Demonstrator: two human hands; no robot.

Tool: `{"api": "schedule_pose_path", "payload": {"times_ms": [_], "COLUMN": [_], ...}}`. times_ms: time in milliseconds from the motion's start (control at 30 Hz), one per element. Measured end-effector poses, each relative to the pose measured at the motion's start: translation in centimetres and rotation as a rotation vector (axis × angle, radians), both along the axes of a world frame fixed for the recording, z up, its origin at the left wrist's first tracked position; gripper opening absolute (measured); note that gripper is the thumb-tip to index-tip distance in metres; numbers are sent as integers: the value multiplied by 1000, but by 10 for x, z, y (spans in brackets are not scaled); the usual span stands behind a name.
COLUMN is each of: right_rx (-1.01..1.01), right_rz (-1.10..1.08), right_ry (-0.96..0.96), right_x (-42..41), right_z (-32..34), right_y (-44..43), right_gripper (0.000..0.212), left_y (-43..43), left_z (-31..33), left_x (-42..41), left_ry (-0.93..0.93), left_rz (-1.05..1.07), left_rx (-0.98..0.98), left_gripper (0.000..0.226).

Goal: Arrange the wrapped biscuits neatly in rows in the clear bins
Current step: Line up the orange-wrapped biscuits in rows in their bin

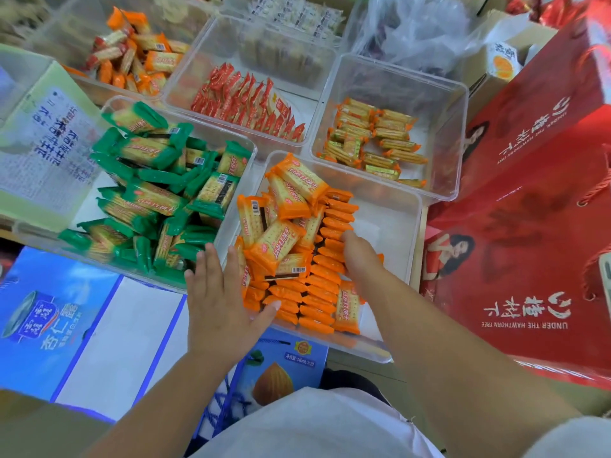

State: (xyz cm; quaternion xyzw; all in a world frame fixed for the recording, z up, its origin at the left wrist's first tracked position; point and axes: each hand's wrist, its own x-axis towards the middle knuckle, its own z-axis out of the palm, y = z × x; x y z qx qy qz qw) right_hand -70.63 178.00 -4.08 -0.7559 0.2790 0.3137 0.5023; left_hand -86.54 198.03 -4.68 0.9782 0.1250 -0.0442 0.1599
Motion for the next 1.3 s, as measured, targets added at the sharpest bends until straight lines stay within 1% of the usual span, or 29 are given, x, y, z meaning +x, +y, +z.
{"api": "schedule_pose_path", "payload": {"times_ms": [67,167,267,433,500,600,667,733,833,933,1000,1167,1267,1300], "right_rx": [3,61,135,138,187,330,421,453,372,267,173,-21,-258,-375], "right_rz": [4,25,65,140,40,-155,-182,-135,-23,68,155,432,517,547], "right_ry": [5,12,38,68,38,-37,-67,-81,-174,-256,-280,-327,-393,-437], "right_x": [-3,-5,-4,9,16,27,34,39,38,30,28,42,47,46], "right_z": [1,1,-2,-7,-10,-15,-16,-13,-12,-16,-20,-20,-13,-9], "right_y": [5,10,11,-6,-13,-16,-12,-3,14,16,11,0,-13,-20], "right_gripper": [42,31,31,26,24,20,23,28,24,44,50,48,52,47], "left_y": [-1,-2,-1,3,4,5,5,5,4,3,3,4,5,4], "left_z": [-2,-3,-3,-3,-4,-5,-7,-7,-8,-10,-10,-12,-14,-15], "left_x": [0,-1,-1,0,0,0,0,0,0,0,0,-1,-1,-2], "left_ry": [9,-5,-6,10,5,-13,-22,-25,-33,-33,-30,-14,-12,-16], "left_rz": [-17,-40,-56,-60,-59,-54,-48,-42,-40,-39,-39,-44,-42,-40], "left_rx": [16,24,50,66,58,39,23,14,10,12,30,52,67,69], "left_gripper": [114,113,111,109,107,105,104,104,102,102,102,102,103,103]}}
